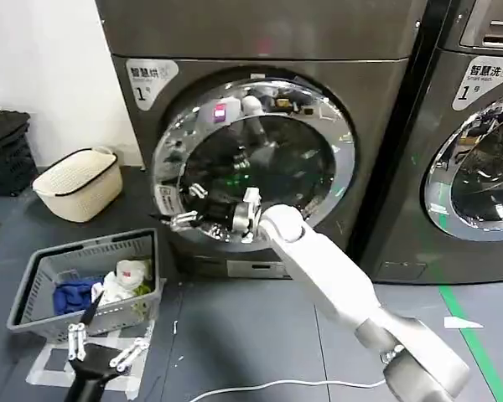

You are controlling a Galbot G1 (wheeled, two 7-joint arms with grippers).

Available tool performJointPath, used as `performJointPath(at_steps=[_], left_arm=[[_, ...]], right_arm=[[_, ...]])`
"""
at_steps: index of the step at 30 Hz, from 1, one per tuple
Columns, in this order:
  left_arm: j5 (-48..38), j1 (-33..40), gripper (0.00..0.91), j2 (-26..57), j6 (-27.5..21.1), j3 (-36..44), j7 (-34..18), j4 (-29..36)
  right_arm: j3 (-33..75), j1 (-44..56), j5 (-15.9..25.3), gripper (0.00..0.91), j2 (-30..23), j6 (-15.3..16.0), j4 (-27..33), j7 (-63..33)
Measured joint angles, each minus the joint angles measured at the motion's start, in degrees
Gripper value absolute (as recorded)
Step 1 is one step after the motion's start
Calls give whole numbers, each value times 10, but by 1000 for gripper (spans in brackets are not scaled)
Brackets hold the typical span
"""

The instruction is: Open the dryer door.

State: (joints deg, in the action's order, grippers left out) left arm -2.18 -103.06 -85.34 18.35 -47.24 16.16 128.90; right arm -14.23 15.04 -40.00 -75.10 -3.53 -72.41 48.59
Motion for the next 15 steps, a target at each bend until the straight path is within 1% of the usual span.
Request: performJointPath(at_steps=[4, 8, 15], left_arm=[[-31, 25, 907, 12, -39, -28, 0, -10], [-40, 56, 907, 28, -68, -49, -2, -22], [-51, 108, 907, 61, -94, -60, -1, -45]], right_arm=[[1, 7, -17, 907, 20, -6, -21, 43], [1, 14, -34, 907, 38, -7, -38, 77], [1, 27, -54, 907, 72, -10, -74, 121]])
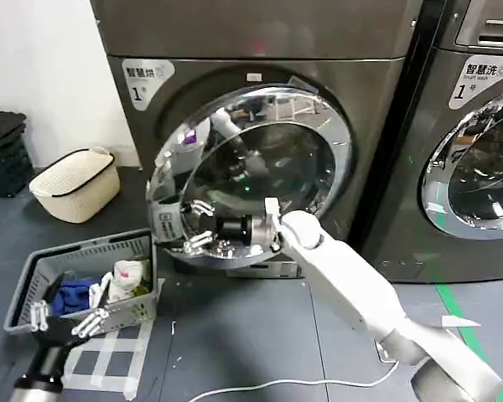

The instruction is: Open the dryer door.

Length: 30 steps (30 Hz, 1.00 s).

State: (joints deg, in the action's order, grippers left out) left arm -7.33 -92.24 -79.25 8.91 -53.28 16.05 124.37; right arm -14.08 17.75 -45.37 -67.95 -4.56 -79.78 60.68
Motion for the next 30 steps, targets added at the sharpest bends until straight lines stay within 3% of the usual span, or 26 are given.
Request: performJointPath(at_steps=[17, 30], left_arm=[[-6, 69, 907, 88, -3, 35, 10, -51], [-27, 136, 907, 155, -10, 107, 26, -90]], right_arm=[[24, 45, -36, 907, 82, -18, -84, 129], [82, 88, -42, 907, 135, -11, -129, 170]])
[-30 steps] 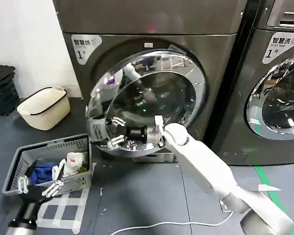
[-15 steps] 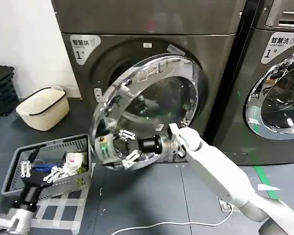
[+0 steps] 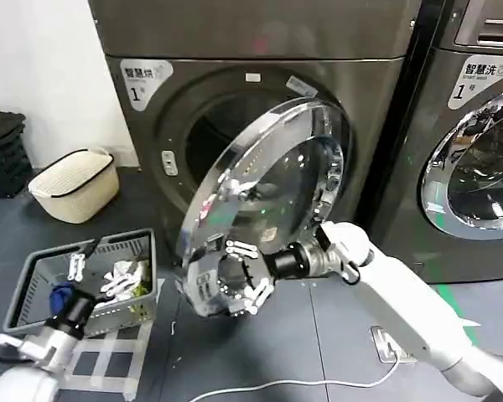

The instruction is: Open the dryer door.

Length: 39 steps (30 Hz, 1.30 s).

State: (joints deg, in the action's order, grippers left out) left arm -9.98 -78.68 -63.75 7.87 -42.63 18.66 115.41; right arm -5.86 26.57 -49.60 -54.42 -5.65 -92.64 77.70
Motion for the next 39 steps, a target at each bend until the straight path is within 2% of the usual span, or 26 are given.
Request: performJointPath(at_steps=[13, 24, 32, 39], left_arm=[[-22, 73, 907, 57, 10, 75, 35, -23], [-15, 114, 907, 67, 22, 162, 49, -22], [-23, 149, 907, 70, 30, 232, 50, -38], [-36, 190, 907, 67, 42, 288, 49, -54]], right_arm=[[115, 83, -8, 907, 71, 3, -17, -3], [283, 237, -21, 907, 136, -10, -49, -41], [450, 395, -20, 907, 141, -20, -82, -55], [624, 554, -24, 907, 109, -43, -115, -68]])
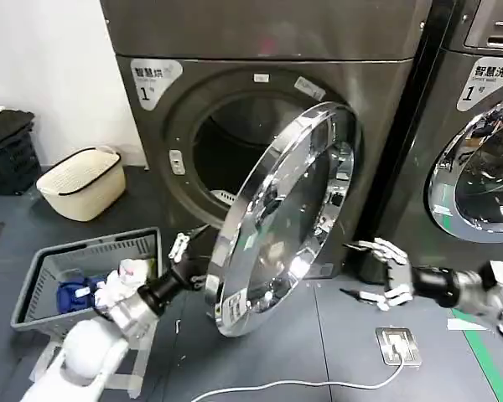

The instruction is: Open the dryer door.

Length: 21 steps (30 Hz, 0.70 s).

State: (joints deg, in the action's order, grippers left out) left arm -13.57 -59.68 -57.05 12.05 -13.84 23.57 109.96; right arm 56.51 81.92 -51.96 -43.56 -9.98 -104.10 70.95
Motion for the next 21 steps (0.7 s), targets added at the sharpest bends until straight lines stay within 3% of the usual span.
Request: performJointPath(at_steps=[10, 15, 21], left_arm=[[-12, 55, 907, -8, 17, 76, -2, -31], [-18, 88, 907, -18, 25, 118, -5, -50], [-17, 135, 907, -38, 29, 171, -8, -77]], right_arm=[[185, 156, 1, 907, -95, -66, -18, -73], [264, 205, 33, 907, -149, -106, -23, -137], [339, 235, 93, 907, -207, -100, -27, -249]])
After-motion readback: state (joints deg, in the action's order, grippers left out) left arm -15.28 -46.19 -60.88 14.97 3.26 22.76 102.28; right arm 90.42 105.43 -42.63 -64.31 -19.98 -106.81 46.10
